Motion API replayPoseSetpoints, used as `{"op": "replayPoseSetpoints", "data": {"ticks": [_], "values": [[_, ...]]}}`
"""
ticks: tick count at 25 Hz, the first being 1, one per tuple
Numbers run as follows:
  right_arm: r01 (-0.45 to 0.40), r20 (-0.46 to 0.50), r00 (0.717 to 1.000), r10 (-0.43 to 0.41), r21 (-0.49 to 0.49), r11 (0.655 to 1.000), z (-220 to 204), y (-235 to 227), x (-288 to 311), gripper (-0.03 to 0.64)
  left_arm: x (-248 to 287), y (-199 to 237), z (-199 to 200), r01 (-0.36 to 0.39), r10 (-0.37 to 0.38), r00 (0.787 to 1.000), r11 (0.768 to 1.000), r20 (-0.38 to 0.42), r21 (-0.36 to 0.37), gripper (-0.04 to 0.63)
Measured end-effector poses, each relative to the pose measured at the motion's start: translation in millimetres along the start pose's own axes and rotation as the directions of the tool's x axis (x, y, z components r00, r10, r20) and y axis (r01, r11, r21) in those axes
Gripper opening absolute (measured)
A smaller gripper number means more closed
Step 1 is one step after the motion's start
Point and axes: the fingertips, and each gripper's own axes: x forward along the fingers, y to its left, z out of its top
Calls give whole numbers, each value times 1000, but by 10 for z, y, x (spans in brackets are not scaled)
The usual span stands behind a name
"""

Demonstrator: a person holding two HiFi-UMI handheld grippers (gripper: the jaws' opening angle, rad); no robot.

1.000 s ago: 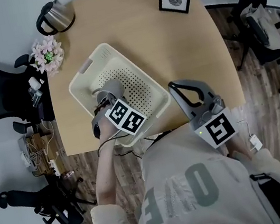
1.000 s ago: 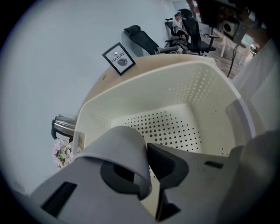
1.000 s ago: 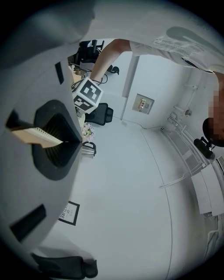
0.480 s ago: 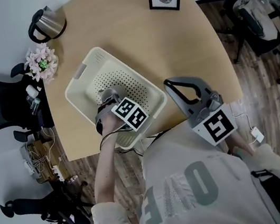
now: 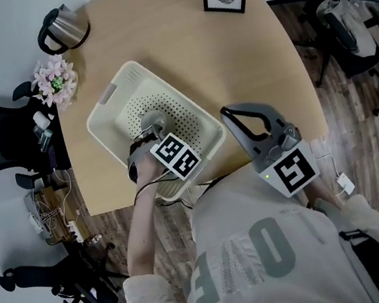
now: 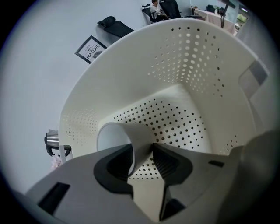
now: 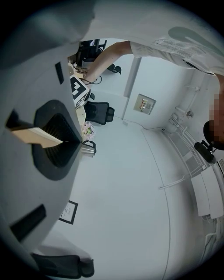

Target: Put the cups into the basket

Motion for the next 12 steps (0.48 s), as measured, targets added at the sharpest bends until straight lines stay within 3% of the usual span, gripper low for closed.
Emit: {"op": "replayPoseSetpoints", "data": {"ticks": [8, 12], "values": [[-20, 20, 1000, 20, -1, 1000, 57, 53, 7, 0, -352, 129, -60, -84, 87, 995, 995, 54, -47, 150], [-23, 26, 999, 23, 3, 1000, 70, 80, 7, 0, -795, 361, -90, -166, 187, 972, 975, 139, -148, 149]]}}
